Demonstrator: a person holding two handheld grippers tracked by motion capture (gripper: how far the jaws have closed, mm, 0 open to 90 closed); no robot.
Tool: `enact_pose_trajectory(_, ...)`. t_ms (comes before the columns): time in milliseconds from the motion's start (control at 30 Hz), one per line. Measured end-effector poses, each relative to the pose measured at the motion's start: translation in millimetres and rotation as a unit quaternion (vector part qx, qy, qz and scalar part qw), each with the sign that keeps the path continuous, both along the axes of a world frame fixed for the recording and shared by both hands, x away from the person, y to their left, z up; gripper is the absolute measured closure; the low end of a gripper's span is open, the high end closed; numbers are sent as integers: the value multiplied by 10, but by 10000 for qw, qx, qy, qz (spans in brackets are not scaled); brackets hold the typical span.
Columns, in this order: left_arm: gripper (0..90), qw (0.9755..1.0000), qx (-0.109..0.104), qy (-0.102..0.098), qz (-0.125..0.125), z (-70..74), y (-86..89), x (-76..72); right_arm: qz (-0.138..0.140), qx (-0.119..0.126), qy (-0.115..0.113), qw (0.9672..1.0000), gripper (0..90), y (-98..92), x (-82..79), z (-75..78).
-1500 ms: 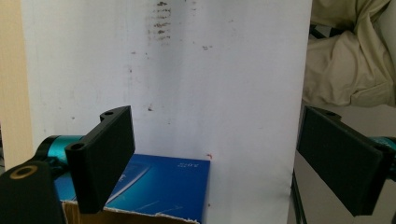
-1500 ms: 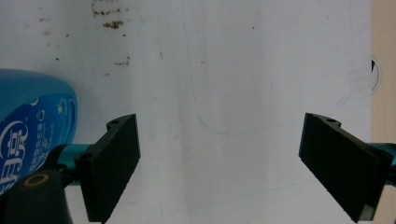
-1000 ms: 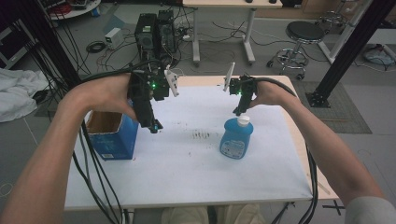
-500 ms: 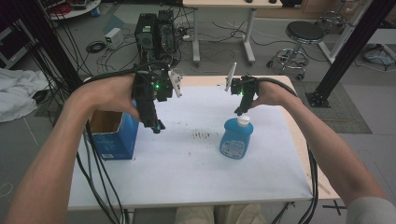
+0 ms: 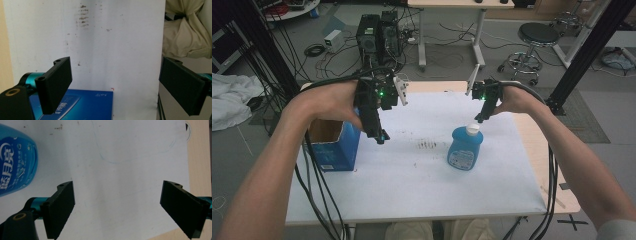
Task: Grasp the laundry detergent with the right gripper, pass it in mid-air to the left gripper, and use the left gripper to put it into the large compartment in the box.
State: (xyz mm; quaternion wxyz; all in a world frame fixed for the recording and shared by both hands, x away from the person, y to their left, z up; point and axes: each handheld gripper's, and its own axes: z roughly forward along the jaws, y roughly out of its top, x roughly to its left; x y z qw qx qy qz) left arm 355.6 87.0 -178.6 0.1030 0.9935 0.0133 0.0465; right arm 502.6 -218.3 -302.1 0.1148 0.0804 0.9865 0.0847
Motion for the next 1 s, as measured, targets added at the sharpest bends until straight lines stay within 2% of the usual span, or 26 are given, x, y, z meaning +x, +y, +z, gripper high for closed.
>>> enact_pose_trajectory(267,114,10000,-12,-23,0,-8,12,2,-117,42,-127,9998,117,-291,-293,120)
enact_pose_trajectory(533,114,10000,-37,-12,-52,-19,-23,12,-194,281,-84,9994,116,-518,-656,93)
enact_pose_trajectory(833,114,10000,-81,-10,-33,-19,-36,27,-175,627,98,9978,116,-518,-987,-12)
enact_pose_trajectory(933,114,10000,-78,-23,-42,-18,-39,19,-177,803,145,9965,117,-479,-1056,-30)
enact_pose_trajectory(1000,114,9999,-85,-24,-53,-18,-36,13,-196,1007,149,9946,117,-451,-1109,-48)
